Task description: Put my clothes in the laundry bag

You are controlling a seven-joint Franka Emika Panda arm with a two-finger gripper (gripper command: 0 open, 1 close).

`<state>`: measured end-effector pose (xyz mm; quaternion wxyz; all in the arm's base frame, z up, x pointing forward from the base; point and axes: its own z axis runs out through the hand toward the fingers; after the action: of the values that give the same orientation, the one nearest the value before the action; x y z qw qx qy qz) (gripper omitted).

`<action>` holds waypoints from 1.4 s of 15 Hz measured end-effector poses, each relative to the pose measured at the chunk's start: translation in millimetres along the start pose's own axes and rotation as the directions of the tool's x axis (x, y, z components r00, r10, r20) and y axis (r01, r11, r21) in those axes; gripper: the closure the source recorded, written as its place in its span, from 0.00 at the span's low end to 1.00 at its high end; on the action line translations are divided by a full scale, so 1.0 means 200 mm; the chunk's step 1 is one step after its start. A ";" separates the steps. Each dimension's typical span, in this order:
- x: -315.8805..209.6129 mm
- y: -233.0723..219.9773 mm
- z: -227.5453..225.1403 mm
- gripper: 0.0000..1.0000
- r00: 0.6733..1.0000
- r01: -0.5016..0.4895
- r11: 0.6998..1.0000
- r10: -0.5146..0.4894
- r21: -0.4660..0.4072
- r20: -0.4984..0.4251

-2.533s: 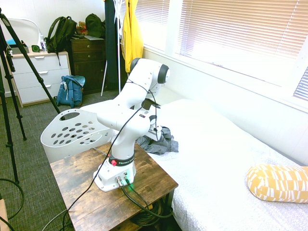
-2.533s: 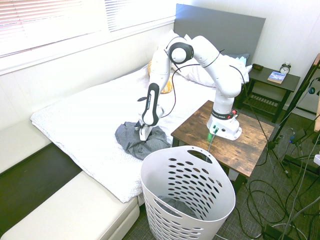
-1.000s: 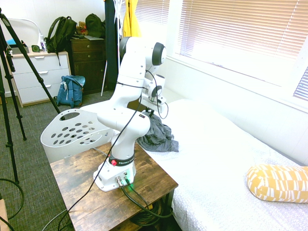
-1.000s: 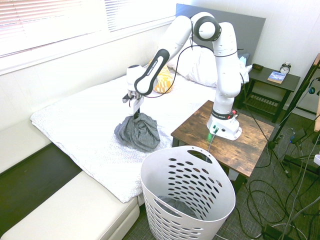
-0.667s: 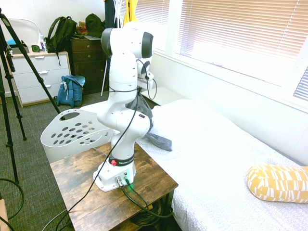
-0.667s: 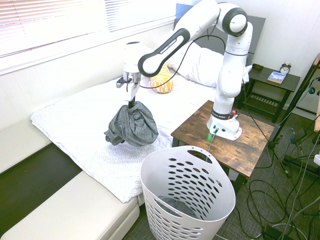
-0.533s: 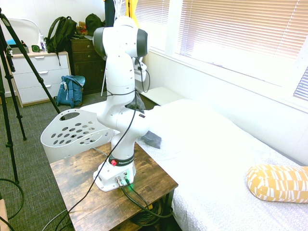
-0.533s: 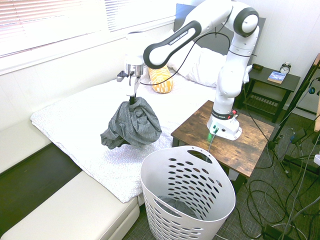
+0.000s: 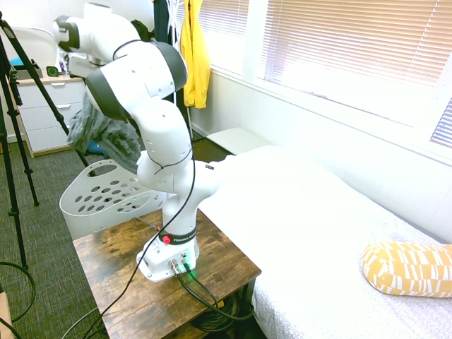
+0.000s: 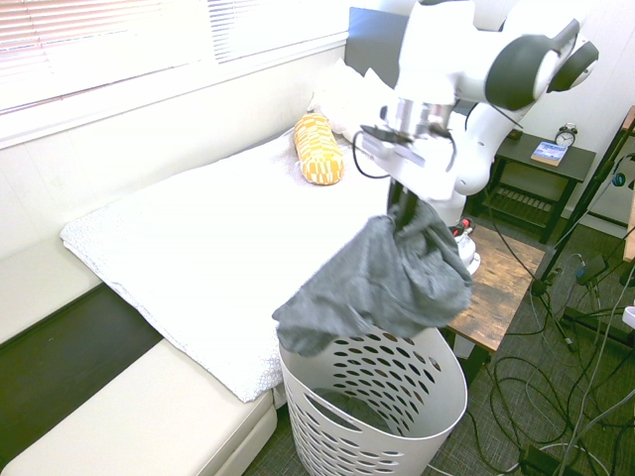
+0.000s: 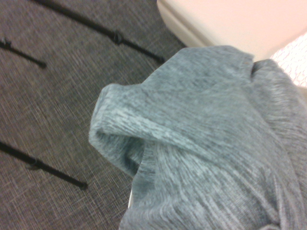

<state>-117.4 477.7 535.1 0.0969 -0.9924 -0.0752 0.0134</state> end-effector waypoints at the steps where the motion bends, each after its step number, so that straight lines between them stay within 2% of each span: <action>1: -0.07 0.01 0.19 1.00 1.000 0.006 0.999 -0.005 -0.031 0.009; 2: -0.10 0.03 0.39 1.00 1.000 0.005 0.998 -0.004 -0.060 0.019; 3: -0.09 0.06 0.54 0.00 0.999 0.001 0.996 0.002 -0.088 0.032; 6: 0.03 0.10 0.76 0.00 0.998 -0.013 0.990 0.021 -0.139 0.062; 10: 0.08 0.12 0.84 0.00 0.996 -0.015 0.987 0.030 -0.163 0.085; 16: 0.24 0.19 0.92 0.00 0.997 -0.043 0.983 0.054 -0.180 0.057; 18: 0.48 0.25 0.95 0.00 0.997 -0.068 0.982 0.070 -0.174 0.009; 21: 1.03 0.49 0.99 0.00 0.987 -0.161 0.971 0.154 -0.177 -0.051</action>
<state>92.2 450.5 320.0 0.0067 -1.0000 0.0047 -0.0040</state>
